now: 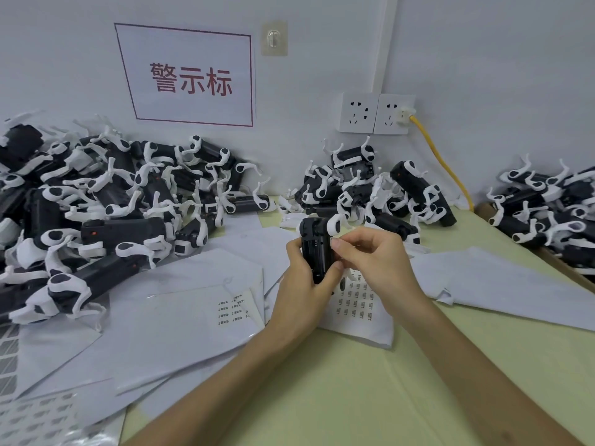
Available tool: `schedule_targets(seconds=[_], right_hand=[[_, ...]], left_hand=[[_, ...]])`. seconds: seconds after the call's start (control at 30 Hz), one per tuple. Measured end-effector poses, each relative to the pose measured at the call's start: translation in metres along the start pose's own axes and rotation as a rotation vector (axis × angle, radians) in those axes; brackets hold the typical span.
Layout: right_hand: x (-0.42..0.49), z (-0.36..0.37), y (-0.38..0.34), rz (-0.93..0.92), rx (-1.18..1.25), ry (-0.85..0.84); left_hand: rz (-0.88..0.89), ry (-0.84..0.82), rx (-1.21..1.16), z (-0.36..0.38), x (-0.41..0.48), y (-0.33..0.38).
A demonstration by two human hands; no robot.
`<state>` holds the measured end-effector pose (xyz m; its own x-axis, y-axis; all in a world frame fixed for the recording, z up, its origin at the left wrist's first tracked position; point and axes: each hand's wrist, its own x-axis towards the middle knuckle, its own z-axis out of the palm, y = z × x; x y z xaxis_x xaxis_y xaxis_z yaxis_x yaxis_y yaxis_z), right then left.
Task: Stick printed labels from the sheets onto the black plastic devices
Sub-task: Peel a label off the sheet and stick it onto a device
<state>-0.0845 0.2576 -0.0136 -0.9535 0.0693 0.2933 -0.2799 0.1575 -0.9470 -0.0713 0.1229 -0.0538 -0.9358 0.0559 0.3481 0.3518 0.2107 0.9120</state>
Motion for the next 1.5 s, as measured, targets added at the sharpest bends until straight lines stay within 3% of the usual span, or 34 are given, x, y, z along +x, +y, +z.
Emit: schedule_targets(seconds=[0.7, 1.03, 1.13, 1.3, 1.5], right_hand=[[0.006, -0.017, 0.004, 0.162, 0.169, -0.158], [0.004, -0.007, 0.003, 0.041, 0.204, -0.155], [0.002, -0.004, 0.003, -0.008, 0.170, -0.159], [0.002, -0.008, 0.006, 0.015, 0.244, -0.310], [0.003, -0.009, 0.007, 0.016, 0.232, -0.317]], left_hand=[[0.083, -0.013, 0.176, 0.000, -0.003, -0.005], [-0.056, -0.059, -0.198, -0.005, 0.005, 0.011], [-0.034, -0.097, -0.237, -0.006, 0.002, 0.014], [-0.026, -0.147, -0.290, -0.009, 0.001, 0.014], [-0.037, -0.163, -0.286, -0.007, -0.001, 0.012]])
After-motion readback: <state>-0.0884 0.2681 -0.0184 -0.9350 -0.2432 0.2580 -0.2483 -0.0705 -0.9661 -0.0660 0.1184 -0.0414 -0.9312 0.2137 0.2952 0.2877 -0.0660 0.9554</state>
